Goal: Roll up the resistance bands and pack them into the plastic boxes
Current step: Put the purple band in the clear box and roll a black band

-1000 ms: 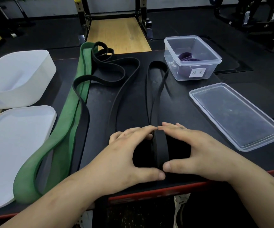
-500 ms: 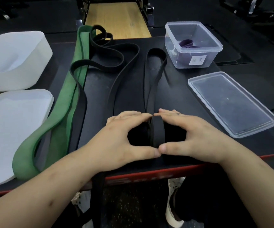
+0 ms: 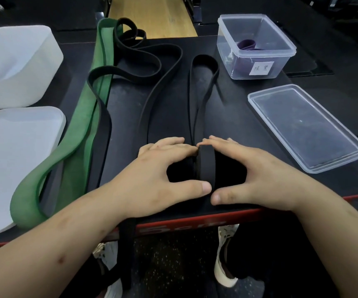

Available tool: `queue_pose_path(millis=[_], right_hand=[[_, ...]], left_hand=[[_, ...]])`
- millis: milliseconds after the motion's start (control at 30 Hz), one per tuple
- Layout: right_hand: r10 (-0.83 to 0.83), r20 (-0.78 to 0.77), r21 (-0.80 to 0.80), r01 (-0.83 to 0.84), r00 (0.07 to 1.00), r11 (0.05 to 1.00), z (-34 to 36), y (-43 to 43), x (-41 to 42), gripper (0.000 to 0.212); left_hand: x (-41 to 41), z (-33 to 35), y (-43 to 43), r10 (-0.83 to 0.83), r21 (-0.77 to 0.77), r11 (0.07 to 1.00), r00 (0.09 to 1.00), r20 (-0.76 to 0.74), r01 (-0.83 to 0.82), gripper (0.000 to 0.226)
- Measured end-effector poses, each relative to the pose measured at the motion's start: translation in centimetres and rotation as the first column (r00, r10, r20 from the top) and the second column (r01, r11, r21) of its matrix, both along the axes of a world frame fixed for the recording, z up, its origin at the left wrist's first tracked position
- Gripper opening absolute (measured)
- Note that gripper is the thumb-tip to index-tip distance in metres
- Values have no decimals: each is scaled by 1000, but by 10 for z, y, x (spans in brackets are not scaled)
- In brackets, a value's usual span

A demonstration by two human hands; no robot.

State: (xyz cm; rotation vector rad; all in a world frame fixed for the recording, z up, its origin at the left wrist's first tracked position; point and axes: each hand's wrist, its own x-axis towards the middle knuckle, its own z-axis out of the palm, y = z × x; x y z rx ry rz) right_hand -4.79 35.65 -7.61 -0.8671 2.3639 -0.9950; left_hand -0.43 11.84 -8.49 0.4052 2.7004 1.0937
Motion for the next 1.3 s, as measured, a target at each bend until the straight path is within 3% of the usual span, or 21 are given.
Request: queue_pose_path(millis=[167,367,567,700,833,1000,1300], right_hand=[[-72,1,64,72,997,995,-6,1,-2,97],[-40,-3,-16,40,999,999,-1,-1,-7,60],[-47,-60,-47,44,997,998,-5,-4,-8,75],[-30,-59,-7,29,998,1000,-3,0,-6,71],[-88,-8,52,88,996,995,-1,6,-3,87],[43,5,18,-43,999,999,0,5,-2,84],[18,6,17,-18,1000,1000,-6,4,-4,97]], left_hand=[[0,-3,2,18,-18,1000,1000,-11,-19,79],[-1,0,-1,34,-14,999,998,44,-34,88],[3,6,8,34,-46,998,999,-35,-35,78],[3,4,6,54,-49,997,998,-14,-55,84],[3,4,6,35,-66,997,999,24,-34,91],[4,5,6,29,-58,998,996,89,-24,94],[5,6,7,17,-66,998,997,76,-12,92]])
